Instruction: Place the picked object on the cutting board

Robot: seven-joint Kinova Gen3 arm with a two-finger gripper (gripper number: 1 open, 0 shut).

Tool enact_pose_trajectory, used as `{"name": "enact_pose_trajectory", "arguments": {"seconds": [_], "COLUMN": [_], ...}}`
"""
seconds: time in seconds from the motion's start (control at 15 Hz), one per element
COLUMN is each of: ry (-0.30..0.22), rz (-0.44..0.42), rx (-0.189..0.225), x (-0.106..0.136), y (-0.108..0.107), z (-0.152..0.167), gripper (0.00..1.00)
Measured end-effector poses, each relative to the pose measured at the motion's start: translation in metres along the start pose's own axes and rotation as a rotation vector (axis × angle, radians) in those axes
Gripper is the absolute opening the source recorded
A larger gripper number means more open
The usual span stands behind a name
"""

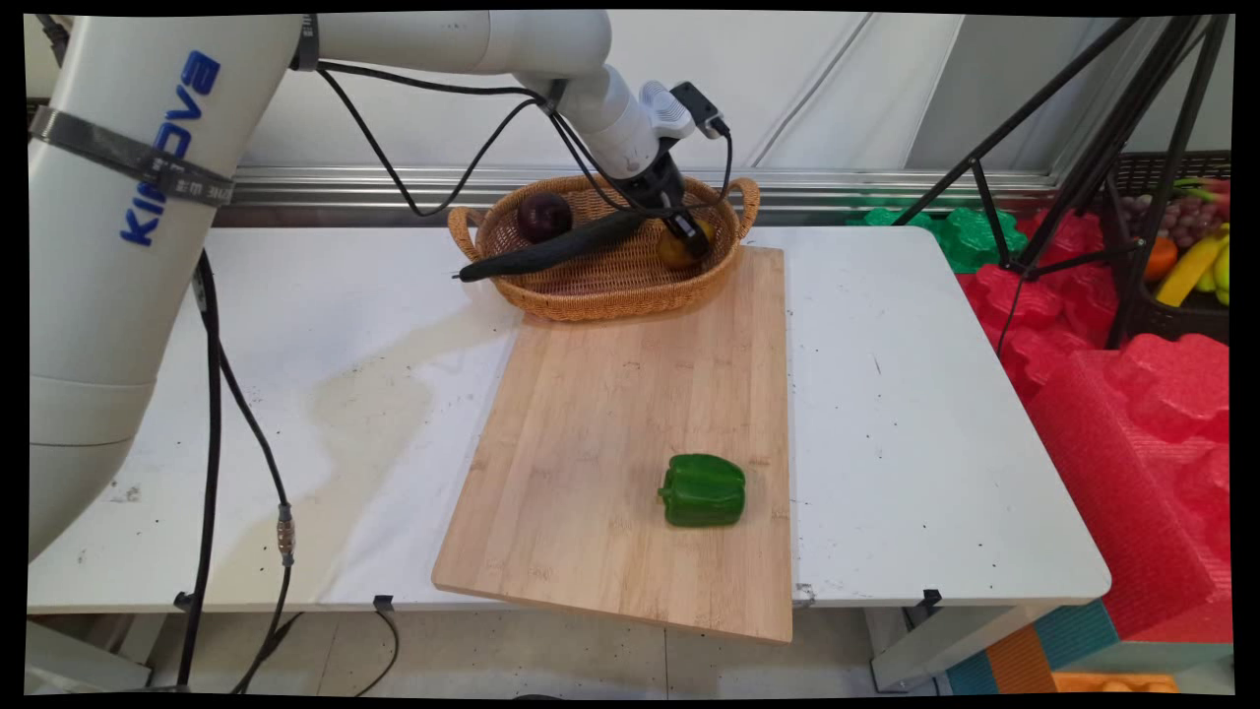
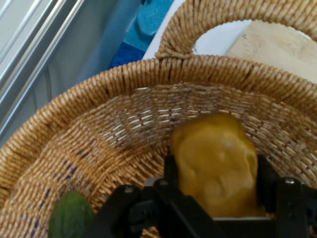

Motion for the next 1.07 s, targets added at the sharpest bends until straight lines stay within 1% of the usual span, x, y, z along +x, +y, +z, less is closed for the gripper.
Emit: {"name": "enact_pose_trajectory", "arguments": {"seconds": [0.27, 0.47, 0.67, 0.87, 1.07], "ry": [0.014, 0.031, 0.049, 0.057, 0.056], "rz": [0.003, 0.023, 0.072, 0.135, 0.214], "rx": [0.020, 0.039, 0.046, 0.022, -0.034], "x": [0.003, 0.005, 0.003, -0.006, -0.020], "y": [0.005, 0.012, 0.025, 0.043, 0.066], "z": [-0.018, -0.048, -0.089, -0.126, -0.159], "gripper": [0.00, 0.00, 0.00, 0.00, 0.00]}}
